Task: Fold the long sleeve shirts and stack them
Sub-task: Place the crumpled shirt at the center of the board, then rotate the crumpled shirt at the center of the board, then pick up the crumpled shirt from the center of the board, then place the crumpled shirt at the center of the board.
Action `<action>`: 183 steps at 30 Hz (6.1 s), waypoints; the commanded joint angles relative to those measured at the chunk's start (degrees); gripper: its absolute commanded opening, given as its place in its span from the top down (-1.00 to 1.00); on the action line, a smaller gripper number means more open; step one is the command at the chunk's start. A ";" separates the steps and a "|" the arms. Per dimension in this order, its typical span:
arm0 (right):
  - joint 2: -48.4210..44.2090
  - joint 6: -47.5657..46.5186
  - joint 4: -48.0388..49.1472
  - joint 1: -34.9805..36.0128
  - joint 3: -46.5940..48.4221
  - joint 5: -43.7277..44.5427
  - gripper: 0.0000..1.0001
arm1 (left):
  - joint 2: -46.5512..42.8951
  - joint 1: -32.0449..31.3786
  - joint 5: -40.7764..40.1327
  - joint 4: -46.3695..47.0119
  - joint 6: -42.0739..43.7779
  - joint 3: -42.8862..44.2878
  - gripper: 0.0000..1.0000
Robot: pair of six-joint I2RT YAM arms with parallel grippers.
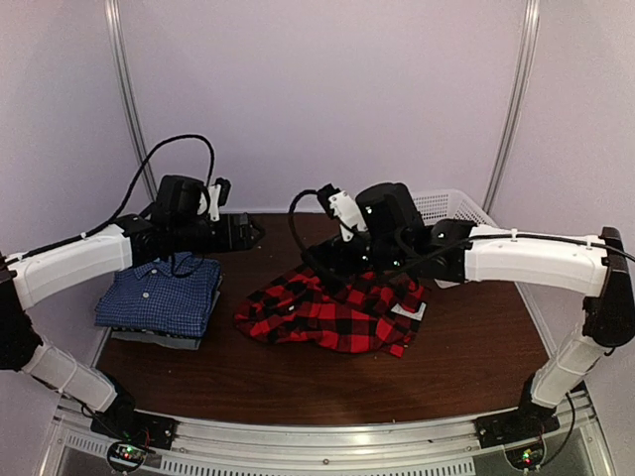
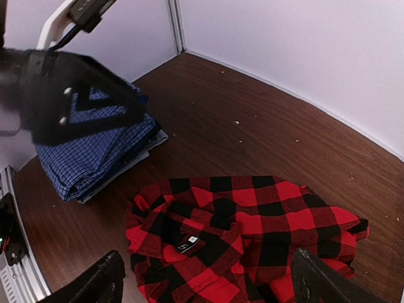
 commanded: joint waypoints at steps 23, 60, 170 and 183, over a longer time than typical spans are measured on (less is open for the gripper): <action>33.94 -8.92 -7.66 -19.03 23.30 -1.97 -0.70 | 23.89 -19.79 9.68 -0.45 -4.89 3.51 -0.54; 6.74 16.95 5.06 -23.36 -26.27 -6.41 0.82 | 44.77 0.00 0.49 -12.29 4.36 28.25 0.74; -11.54 5.32 -7.70 -21.29 -9.44 12.85 1.00 | 15.89 -11.33 -20.35 -22.60 -0.11 23.01 1.00; -23.23 0.97 -9.92 -21.85 -3.49 14.73 1.00 | 6.88 -3.00 -11.59 -21.26 9.53 28.75 1.00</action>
